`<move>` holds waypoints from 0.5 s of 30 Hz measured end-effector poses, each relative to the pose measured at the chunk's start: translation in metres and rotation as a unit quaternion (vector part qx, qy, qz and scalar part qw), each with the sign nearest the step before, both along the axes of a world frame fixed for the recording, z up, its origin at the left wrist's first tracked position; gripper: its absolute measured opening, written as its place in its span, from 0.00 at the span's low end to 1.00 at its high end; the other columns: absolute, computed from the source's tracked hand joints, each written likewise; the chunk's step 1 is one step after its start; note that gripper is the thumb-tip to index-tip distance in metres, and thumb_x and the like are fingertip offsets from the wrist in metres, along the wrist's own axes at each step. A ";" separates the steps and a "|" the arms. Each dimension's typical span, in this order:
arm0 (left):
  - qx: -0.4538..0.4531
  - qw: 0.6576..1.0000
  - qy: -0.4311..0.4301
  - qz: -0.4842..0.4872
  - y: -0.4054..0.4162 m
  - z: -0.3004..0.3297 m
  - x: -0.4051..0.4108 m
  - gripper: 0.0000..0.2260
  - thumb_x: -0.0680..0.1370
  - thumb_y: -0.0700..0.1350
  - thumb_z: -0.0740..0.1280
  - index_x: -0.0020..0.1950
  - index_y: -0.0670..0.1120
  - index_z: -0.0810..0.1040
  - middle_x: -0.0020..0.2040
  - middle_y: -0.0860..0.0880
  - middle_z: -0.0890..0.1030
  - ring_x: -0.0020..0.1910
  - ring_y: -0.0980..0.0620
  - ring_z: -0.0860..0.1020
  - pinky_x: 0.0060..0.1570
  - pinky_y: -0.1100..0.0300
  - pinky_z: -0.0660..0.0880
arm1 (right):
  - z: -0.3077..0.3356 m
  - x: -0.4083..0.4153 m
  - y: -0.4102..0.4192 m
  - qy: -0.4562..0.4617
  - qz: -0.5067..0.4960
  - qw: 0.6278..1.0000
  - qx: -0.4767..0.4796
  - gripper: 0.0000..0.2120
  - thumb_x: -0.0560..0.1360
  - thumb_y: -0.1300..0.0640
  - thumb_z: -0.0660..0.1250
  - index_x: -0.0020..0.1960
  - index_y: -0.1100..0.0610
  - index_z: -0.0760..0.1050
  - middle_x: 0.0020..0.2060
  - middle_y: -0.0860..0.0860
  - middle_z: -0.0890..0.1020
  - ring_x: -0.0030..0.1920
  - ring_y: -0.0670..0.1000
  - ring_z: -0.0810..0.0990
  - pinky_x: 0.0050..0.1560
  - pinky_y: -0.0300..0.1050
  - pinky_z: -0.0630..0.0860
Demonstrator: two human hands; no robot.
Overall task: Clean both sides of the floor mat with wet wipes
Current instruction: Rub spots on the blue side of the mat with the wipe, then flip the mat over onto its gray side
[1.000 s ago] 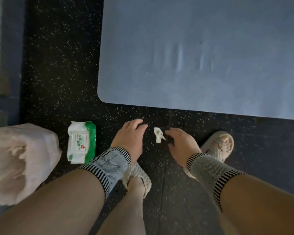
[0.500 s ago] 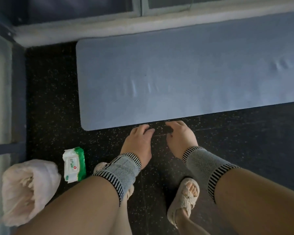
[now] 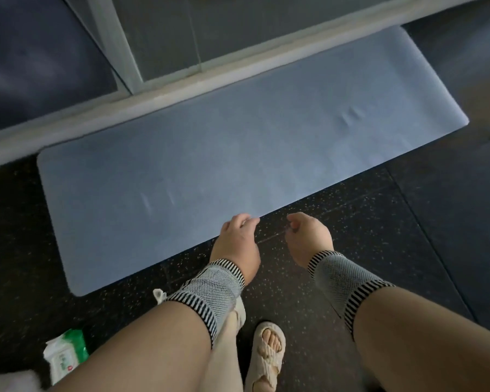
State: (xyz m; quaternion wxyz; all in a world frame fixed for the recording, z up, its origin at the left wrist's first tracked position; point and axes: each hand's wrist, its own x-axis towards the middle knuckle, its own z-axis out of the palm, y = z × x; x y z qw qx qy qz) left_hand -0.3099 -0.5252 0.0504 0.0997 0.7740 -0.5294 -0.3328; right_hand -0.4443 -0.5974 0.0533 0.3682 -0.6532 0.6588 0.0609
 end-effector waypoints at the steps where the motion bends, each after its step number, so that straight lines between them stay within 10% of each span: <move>1: 0.007 1.000 0.009 0.010 -0.013 -0.002 -0.002 0.22 0.79 0.38 0.62 0.72 0.50 0.69 0.71 0.52 0.67 0.67 0.52 0.66 0.65 0.60 0.67 | -0.001 -0.001 -0.011 0.004 -0.011 1.000 0.005 0.19 0.77 0.59 0.59 0.67 0.52 0.72 0.58 0.49 0.80 0.53 0.50 0.78 0.48 0.37 0.70; 7: 0.010 0.999 0.041 0.029 -0.108 -0.021 0.014 0.22 0.80 0.38 0.60 0.73 0.49 0.68 0.71 0.51 0.68 0.68 0.52 0.67 0.67 0.59 0.65 | -0.020 0.012 -0.098 0.001 -0.071 0.997 0.013 0.18 0.77 0.60 0.59 0.66 0.53 0.72 0.57 0.51 0.80 0.53 0.51 0.79 0.54 0.43 0.76; 15: 0.107 0.982 0.081 0.136 -0.172 -0.071 0.009 0.21 0.80 0.42 0.62 0.74 0.49 0.67 0.69 0.47 0.71 0.65 0.50 0.73 0.61 0.58 0.70 | -0.089 0.002 -0.164 -0.118 -0.299 0.945 0.065 0.19 0.71 0.62 0.64 0.62 0.54 0.75 0.47 0.49 0.83 0.33 0.45 0.79 0.31 0.40 0.75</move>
